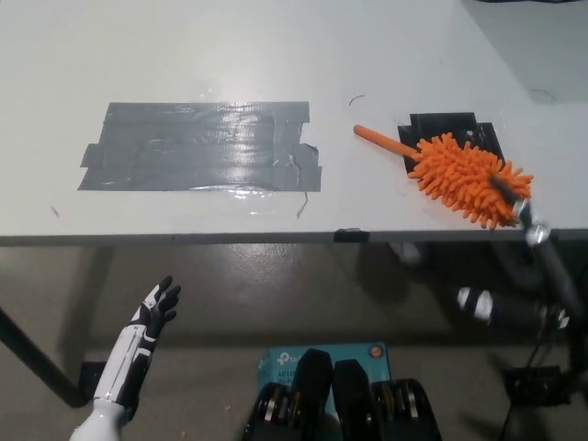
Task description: An orange duster is kept infront of the robot in the middle of the table and the robot extends its right arm to grab the duster, picks it up and hands it to a person
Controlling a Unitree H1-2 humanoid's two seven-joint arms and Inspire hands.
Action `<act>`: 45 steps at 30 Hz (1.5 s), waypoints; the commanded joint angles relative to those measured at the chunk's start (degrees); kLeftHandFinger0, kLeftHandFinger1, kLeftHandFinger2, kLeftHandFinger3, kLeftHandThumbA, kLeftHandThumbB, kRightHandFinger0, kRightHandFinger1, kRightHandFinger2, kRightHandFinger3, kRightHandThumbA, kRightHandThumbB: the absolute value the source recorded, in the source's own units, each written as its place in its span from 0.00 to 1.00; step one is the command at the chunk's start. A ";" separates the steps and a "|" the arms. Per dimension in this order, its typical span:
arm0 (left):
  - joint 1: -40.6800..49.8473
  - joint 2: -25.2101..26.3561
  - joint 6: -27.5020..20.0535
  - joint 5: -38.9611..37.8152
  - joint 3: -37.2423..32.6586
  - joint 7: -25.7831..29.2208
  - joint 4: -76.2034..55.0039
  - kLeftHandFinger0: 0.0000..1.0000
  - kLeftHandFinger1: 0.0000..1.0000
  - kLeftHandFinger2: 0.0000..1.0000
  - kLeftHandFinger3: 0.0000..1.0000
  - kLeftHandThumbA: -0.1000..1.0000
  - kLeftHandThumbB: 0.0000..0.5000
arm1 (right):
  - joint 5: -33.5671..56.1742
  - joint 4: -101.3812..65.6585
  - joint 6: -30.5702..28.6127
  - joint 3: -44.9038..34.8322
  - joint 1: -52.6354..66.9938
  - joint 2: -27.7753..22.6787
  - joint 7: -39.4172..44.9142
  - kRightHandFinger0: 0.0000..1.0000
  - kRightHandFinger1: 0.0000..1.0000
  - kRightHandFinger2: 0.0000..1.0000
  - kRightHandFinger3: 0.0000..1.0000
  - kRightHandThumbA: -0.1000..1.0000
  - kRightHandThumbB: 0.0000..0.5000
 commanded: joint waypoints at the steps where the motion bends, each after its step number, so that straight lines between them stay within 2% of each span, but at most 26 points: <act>1: -0.75 0.88 -2.42 0.39 0.23 -0.52 -0.55 1.00 1.00 1.00 1.00 1.00 0.56 | -9.05 -0.65 14.30 0.09 -11.49 -4.50 3.95 1.00 1.00 1.00 1.00 1.00 0.52; 7: -1.15 0.59 -2.38 0.63 0.17 -0.34 -0.64 1.00 1.00 1.00 1.00 1.00 0.55 | -12.46 11.88 18.54 4.66 -23.38 -7.06 6.49 1.00 1.00 1.00 1.00 1.00 0.56; 8: -1.18 0.63 -2.50 0.52 0.19 -0.41 -0.60 1.00 1.00 1.00 1.00 1.00 0.55 | -12.79 13.12 19.31 5.30 -24.48 -7.32 6.88 1.00 1.00 1.00 1.00 0.99 0.48; 10: -1.49 0.74 -3.21 0.31 0.20 -0.57 -0.22 1.00 1.00 1.00 1.00 1.00 0.53 | -12.80 18.89 20.98 6.77 -28.38 -7.56 7.99 1.00 1.00 1.00 1.00 1.00 0.60; 16: -1.88 0.87 -3.62 0.72 0.08 -0.57 0.11 1.00 1.00 1.00 1.00 1.00 0.52 | -14.53 28.97 23.77 10.43 -34.07 -7.38 8.67 1.00 1.00 1.00 1.00 1.00 0.58; 19: -1.84 0.82 -3.00 0.85 0.03 -0.58 -0.49 1.00 1.00 1.00 1.00 1.00 0.52 | -17.56 34.44 24.24 11.26 -36.34 -5.64 9.38 1.00 1.00 1.00 1.00 1.00 0.61; 24: -1.75 0.85 -3.01 1.41 -0.06 -0.40 -0.84 1.00 1.00 1.00 1.00 1.00 0.51 | -17.38 39.02 24.24 12.68 -37.48 -4.10 8.41 1.00 1.00 1.00 1.00 1.00 0.67; 34: -2.16 1.02 -2.98 1.49 -0.20 -0.61 -0.86 1.00 1.00 1.00 1.00 0.97 0.48 | -14.53 42.87 24.23 13.17 -37.83 -2.70 11.81 1.00 1.00 1.00 1.00 1.00 0.82; 39: -2.07 0.92 -2.93 1.15 -0.15 -0.67 -0.97 1.00 1.00 1.00 1.00 0.96 0.45 | -12.99 42.83 24.23 12.48 -37.62 -2.76 13.31 1.00 1.00 1.00 1.00 1.00 0.84; 45: -2.14 0.79 -3.03 1.00 -0.03 -0.52 -0.70 1.00 1.00 1.00 1.00 0.94 0.38 | -14.40 48.09 23.99 14.75 -39.87 -3.19 14.04 1.00 1.00 1.00 1.00 1.00 0.88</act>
